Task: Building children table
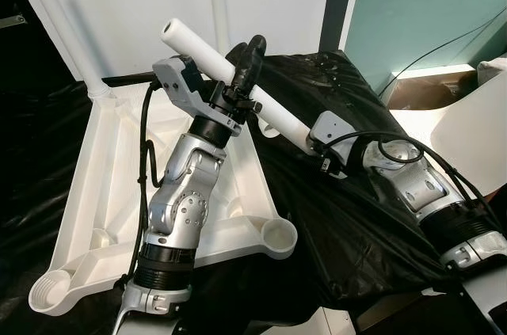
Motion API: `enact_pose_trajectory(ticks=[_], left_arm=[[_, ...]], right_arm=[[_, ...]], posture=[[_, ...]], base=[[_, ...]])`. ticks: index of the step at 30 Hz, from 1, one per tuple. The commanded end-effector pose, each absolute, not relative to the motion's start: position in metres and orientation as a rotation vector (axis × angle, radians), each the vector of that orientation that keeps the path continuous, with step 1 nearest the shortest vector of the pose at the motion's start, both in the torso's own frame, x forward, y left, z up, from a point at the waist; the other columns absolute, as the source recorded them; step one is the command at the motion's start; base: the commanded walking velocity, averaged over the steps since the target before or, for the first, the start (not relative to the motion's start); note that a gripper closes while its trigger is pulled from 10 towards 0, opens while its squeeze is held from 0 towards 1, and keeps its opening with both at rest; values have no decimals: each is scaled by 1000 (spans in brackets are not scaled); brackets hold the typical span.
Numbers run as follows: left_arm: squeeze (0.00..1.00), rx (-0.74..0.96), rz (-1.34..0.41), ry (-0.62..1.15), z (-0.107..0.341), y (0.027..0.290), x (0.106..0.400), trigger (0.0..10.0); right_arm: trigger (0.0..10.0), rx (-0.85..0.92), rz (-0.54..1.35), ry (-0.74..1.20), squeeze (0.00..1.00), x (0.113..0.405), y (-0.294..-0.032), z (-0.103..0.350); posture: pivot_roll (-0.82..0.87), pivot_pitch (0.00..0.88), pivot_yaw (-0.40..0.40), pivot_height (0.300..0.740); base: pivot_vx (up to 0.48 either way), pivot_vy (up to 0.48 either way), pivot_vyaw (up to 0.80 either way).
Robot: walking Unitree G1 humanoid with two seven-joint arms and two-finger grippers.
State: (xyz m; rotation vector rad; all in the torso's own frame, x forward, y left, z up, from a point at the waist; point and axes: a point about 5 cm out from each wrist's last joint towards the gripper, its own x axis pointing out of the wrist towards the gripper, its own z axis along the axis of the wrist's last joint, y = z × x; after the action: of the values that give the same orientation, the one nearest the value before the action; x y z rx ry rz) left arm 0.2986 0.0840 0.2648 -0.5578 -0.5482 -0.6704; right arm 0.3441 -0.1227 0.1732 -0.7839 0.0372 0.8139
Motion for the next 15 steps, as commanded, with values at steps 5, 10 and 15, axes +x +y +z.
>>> enact_pose_trajectory(ticks=[5, 10, 15], left_arm=[[1000, -555, -595, -622, 275, 95, 306, 10000], [0, -574, -600, -595, 275, 94, 309, 10000], [0, -578, -631, -582, 273, 90, 306, 10000]], right_arm=[[0, -744, 536, -21, 0, 346, -105, 162], [0, -754, 354, -84, 0, 343, -96, 157], [0, -751, 211, -177, 0, 342, -89, 155]], posture=[[-116, 0, 59, 740], [-118, 0, 64, 740], [-112, 0, 68, 740]], base=[[0, 0, 0], [0, 0, 0], [0, 0, 0]])
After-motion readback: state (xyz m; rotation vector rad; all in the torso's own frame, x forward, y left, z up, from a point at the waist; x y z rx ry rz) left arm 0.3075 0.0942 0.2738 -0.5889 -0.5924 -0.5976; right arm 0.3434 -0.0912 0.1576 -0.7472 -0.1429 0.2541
